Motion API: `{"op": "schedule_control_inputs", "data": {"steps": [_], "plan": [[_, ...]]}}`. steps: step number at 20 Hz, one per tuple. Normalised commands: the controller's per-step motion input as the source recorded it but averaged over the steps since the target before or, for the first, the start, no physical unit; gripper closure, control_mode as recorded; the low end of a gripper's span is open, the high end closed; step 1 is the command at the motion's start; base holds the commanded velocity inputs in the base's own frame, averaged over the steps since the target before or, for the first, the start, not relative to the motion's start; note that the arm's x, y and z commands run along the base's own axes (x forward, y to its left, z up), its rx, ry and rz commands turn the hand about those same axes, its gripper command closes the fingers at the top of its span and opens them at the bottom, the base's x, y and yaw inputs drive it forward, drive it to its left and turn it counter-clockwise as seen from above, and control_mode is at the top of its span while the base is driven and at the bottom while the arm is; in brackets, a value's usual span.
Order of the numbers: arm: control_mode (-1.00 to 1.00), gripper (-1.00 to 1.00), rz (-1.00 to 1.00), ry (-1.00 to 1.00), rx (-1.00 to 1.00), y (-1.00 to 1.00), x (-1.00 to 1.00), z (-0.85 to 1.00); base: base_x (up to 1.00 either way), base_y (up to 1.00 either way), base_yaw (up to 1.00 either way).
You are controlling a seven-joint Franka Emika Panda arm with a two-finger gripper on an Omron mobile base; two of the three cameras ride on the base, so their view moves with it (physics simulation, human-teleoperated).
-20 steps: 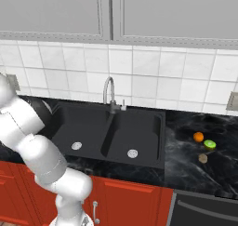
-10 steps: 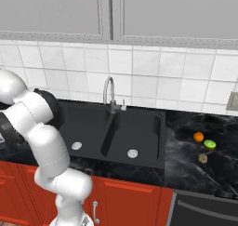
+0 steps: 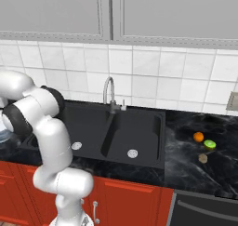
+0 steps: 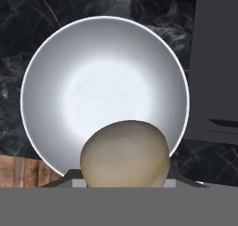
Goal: There is a mixed pile of frozen fruits and vegetables on the counter. Locate all the frozen vegetables and place the items in a bowl on the counter. Take all the frozen fruits and defrost them in a running sink.
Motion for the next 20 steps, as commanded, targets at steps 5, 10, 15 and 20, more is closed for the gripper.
{"op": "schedule_control_inputs", "data": {"steps": [5, 10, 15, 20], "plan": [[-1.0, 1.0, 0.0, 0.0, 0.0, 0.12, 0.0, -0.28, 0.0, 0.0, 0.0], [-1.0, 1.0, 0.0, 0.0, 0.0, 0.06, 0.13, -0.09, 0.0, 0.0, 0.0], [-1.0, 1.0, 0.0, 0.0, 0.0, 0.01, 0.21, -0.03, 0.0, 0.0, 0.0], [-1.0, 1.0, 0.0, 0.0, 0.0, 0.03, 0.12, -0.21, 0.0, 0.0, 0.0]]}}
